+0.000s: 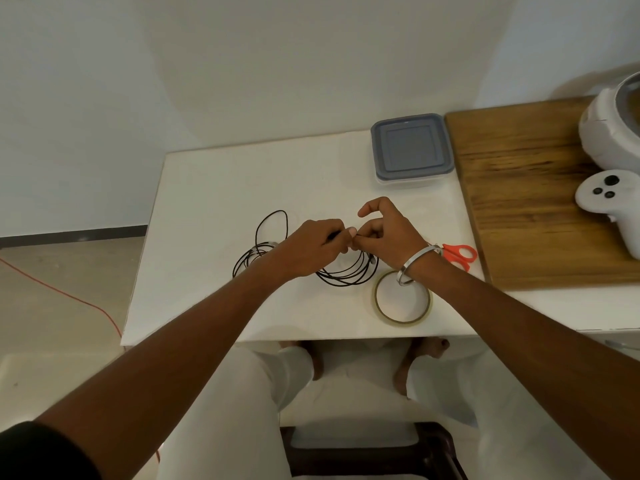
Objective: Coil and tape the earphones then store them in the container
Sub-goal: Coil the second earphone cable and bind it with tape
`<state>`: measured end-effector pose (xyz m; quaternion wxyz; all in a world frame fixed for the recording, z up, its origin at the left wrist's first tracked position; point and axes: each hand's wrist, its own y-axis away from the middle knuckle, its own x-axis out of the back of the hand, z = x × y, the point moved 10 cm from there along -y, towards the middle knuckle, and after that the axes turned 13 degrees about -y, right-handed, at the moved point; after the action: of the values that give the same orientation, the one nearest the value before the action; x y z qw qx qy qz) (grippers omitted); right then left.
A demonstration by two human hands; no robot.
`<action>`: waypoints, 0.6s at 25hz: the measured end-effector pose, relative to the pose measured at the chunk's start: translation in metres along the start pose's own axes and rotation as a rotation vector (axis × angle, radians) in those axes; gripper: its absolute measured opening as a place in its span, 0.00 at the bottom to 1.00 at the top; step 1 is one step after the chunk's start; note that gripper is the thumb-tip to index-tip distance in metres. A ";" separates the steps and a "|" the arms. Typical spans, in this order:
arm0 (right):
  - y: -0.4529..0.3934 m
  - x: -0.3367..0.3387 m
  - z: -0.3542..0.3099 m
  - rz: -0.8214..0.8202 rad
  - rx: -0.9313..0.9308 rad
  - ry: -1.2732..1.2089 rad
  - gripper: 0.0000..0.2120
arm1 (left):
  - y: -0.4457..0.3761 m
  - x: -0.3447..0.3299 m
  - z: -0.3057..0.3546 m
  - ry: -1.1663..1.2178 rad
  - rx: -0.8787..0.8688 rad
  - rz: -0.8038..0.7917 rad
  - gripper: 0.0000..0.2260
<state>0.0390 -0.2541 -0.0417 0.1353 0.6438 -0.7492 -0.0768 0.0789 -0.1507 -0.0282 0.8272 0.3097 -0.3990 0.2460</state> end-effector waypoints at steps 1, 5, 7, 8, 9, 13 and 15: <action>0.000 -0.001 -0.003 -0.010 0.024 0.028 0.19 | -0.001 0.001 -0.001 0.019 0.015 0.006 0.15; 0.000 -0.007 -0.015 -0.043 0.138 0.149 0.19 | -0.001 0.001 -0.008 0.125 0.105 0.015 0.16; 0.000 -0.007 -0.019 -0.041 0.182 0.200 0.17 | 0.001 -0.001 -0.010 0.171 0.153 -0.006 0.16; 0.000 -0.008 -0.020 -0.047 0.197 0.225 0.16 | 0.002 -0.002 -0.011 0.199 0.171 -0.021 0.16; 0.000 -0.009 -0.020 -0.052 0.208 0.244 0.15 | 0.002 -0.004 -0.012 0.233 0.181 -0.036 0.17; 0.000 -0.011 -0.017 -0.050 0.212 0.295 0.12 | 0.001 -0.011 -0.018 0.335 0.207 -0.074 0.18; 0.000 -0.012 -0.016 -0.052 0.211 0.315 0.11 | 0.001 -0.013 -0.020 0.356 0.224 -0.080 0.18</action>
<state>0.0459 -0.2413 -0.0277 0.1805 0.6776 -0.7059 0.1006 0.0811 -0.1377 -0.0482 0.8542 0.3668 -0.2044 0.3066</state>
